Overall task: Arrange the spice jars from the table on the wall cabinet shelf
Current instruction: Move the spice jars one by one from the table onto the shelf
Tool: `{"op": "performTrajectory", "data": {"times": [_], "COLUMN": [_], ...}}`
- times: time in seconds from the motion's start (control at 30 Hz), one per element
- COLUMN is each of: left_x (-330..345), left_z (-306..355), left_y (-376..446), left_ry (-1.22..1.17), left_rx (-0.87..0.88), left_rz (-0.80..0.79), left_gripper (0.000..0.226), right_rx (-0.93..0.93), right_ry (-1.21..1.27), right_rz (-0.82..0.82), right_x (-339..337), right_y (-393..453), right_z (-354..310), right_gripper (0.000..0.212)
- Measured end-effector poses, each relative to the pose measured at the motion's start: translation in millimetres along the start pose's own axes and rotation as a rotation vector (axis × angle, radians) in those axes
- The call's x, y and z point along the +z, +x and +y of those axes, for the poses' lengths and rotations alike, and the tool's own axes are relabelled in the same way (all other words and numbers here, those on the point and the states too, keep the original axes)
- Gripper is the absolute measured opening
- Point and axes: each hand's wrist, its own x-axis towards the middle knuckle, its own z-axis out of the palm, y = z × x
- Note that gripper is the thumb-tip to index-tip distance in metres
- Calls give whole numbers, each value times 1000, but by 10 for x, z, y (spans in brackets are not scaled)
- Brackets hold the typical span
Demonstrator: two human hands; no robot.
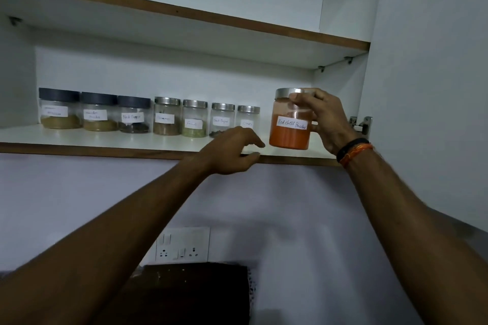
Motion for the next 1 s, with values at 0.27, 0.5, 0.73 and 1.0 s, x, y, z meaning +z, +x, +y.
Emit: {"op": "performTrajectory", "data": {"times": [0.27, 0.5, 0.73, 1.0], "left_x": [136, 198, 186, 194], "left_z": [-326, -367, -377, -388], "left_y": [410, 515, 528, 551], "left_ry": [274, 251, 226, 228], "left_rx": [-103, -103, -103, -126], "left_rz": [-606, -619, -618, -625], "left_gripper": [68, 73, 73, 73], "right_rx": [50, 105, 178, 143], "right_ry": [-66, -109, -99, -210], "right_rz": [8, -29, -51, -38], "right_x": [-58, 8, 124, 171], "right_y": [492, 982, 1392, 1642], "right_z": [449, 897, 1331, 1498], "right_gripper": [39, 24, 31, 42]}}
